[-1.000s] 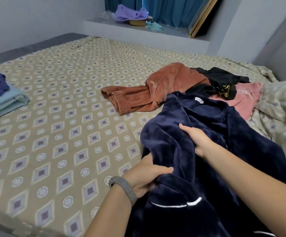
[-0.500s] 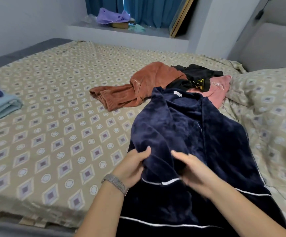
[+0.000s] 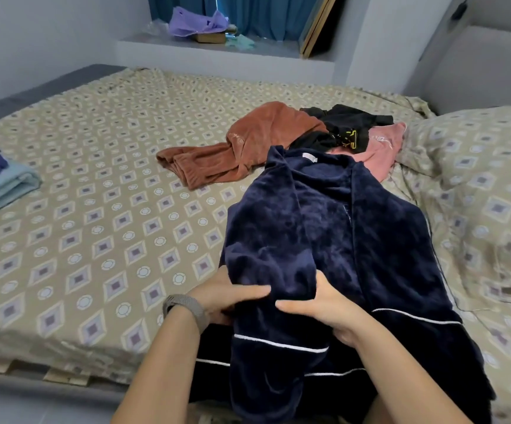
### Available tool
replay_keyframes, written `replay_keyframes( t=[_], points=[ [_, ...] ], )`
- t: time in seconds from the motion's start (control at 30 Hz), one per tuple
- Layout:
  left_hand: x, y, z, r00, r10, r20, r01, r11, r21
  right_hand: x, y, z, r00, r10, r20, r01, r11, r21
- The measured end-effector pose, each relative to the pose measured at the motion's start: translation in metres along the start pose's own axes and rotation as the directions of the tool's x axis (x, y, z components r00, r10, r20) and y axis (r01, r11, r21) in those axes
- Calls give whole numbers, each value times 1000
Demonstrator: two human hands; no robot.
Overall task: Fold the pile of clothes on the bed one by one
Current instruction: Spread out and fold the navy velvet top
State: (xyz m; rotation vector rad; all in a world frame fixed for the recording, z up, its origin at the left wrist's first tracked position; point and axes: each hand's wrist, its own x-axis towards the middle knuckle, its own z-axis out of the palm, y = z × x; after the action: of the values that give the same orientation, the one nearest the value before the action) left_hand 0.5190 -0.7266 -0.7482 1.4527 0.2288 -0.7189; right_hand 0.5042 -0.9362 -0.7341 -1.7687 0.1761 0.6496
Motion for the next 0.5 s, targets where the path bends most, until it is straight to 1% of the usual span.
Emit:
replay_keyframes(
  t=[0.03, 0.07, 0.1, 0.13, 0.2, 0.23, 0.27, 0.3, 0.37, 0.43, 0.5],
  points=[
    [-4, -3, -2, 999, -41, -21, 43, 993, 114, 2, 1, -2, 999, 28, 26, -25, 995, -94],
    [-6, -5, -2, 996, -61, -72, 72, 984, 164, 4, 2, -3, 998, 35, 51, -27, 989, -145],
    [-7, -7, -1, 991, -37, -127, 56, 987, 153, 4, 2, -3, 998, 10, 66, 1, 988, -156],
    [-7, -9, -1, 983, 17, -182, 1, 995, 101, 4, 3, -3, 997, -30, 67, 39, 990, -134],
    [-7, -6, -2, 949, 139, -284, -148, 989, -10, 2, 3, -1, 995, -85, 48, 86, 996, -13],
    [-7, -4, -5, 922, 187, -340, -207, 978, -23, 1, 1, 1, 996, -86, 38, 85, 995, 45],
    [-6, -3, -7, 891, 211, -402, -232, 973, -4, 0, 0, 3, 997, -77, 24, 74, 994, 82],
    [-4, -3, -10, 864, 215, -456, -218, 975, 45, 2, 2, 6, 998, -58, 7, 57, 995, 77],
    [1, -10, -12, 837, 170, -520, -105, 983, 152, 9, 10, 8, 1000, 6, -21, -7, 999, -40],
    [1, -18, -9, 868, 102, -486, 5, 977, 213, 14, 17, 8, 997, 69, -34, -75, 979, -188],
    [-4, -25, -5, 903, 86, -421, 37, 961, 274, 15, 21, 6, 994, 67, -82, -83, 971, -224]
  ],
)
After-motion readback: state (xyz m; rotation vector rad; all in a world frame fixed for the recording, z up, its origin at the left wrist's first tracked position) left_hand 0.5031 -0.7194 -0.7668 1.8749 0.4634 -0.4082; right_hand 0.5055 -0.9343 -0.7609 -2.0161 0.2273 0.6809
